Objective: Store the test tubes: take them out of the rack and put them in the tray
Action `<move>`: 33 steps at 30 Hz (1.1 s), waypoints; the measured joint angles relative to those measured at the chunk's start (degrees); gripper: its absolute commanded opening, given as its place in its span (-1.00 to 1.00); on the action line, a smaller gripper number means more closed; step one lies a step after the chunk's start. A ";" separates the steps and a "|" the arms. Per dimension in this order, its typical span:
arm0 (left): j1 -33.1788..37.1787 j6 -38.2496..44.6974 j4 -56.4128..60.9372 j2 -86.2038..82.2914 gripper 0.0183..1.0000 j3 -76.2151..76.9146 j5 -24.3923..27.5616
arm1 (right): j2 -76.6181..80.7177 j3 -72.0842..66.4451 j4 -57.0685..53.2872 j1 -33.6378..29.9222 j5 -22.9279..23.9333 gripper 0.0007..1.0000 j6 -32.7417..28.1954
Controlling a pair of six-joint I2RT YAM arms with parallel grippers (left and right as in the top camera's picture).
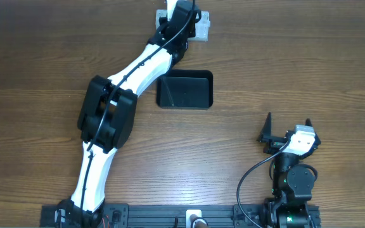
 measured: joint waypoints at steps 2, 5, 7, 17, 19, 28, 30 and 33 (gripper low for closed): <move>0.00 0.57 -2.27 0.00 -0.83 1.73 0.31 | 0.00 0.00 0.00 0.00 0.00 0.98 -0.04; -0.13 1.33 -7.34 -0.55 -0.85 5.64 0.55 | 0.00 0.00 0.00 0.00 0.00 0.98 -0.02; -0.37 1.57 -10.71 -1.70 -0.84 8.46 0.55 | 0.00 0.00 0.00 0.00 0.02 0.98 0.00; -3.13 2.71 -27.47 -14.78 -0.87 18.45 0.76 | 0.00 0.00 0.00 0.00 0.02 0.98 0.00; -3.91 0.85 -34.36 -15.96 -0.95 19.08 0.98 | 0.00 0.00 0.00 0.00 0.02 0.99 0.02; -5.62 -17.38 -58.55 -12.74 -0.96 14.78 3.78 | 0.00 0.00 0.00 0.00 0.02 0.98 0.00; -5.79 -20.76 -58.66 -12.31 -0.95 11.89 4.15 | 0.00 0.00 0.00 0.00 0.02 0.99 0.00; -5.97 -24.63 -57.18 -12.31 -0.95 6.88 4.83 | 0.00 0.00 0.00 0.00 0.02 0.99 -0.02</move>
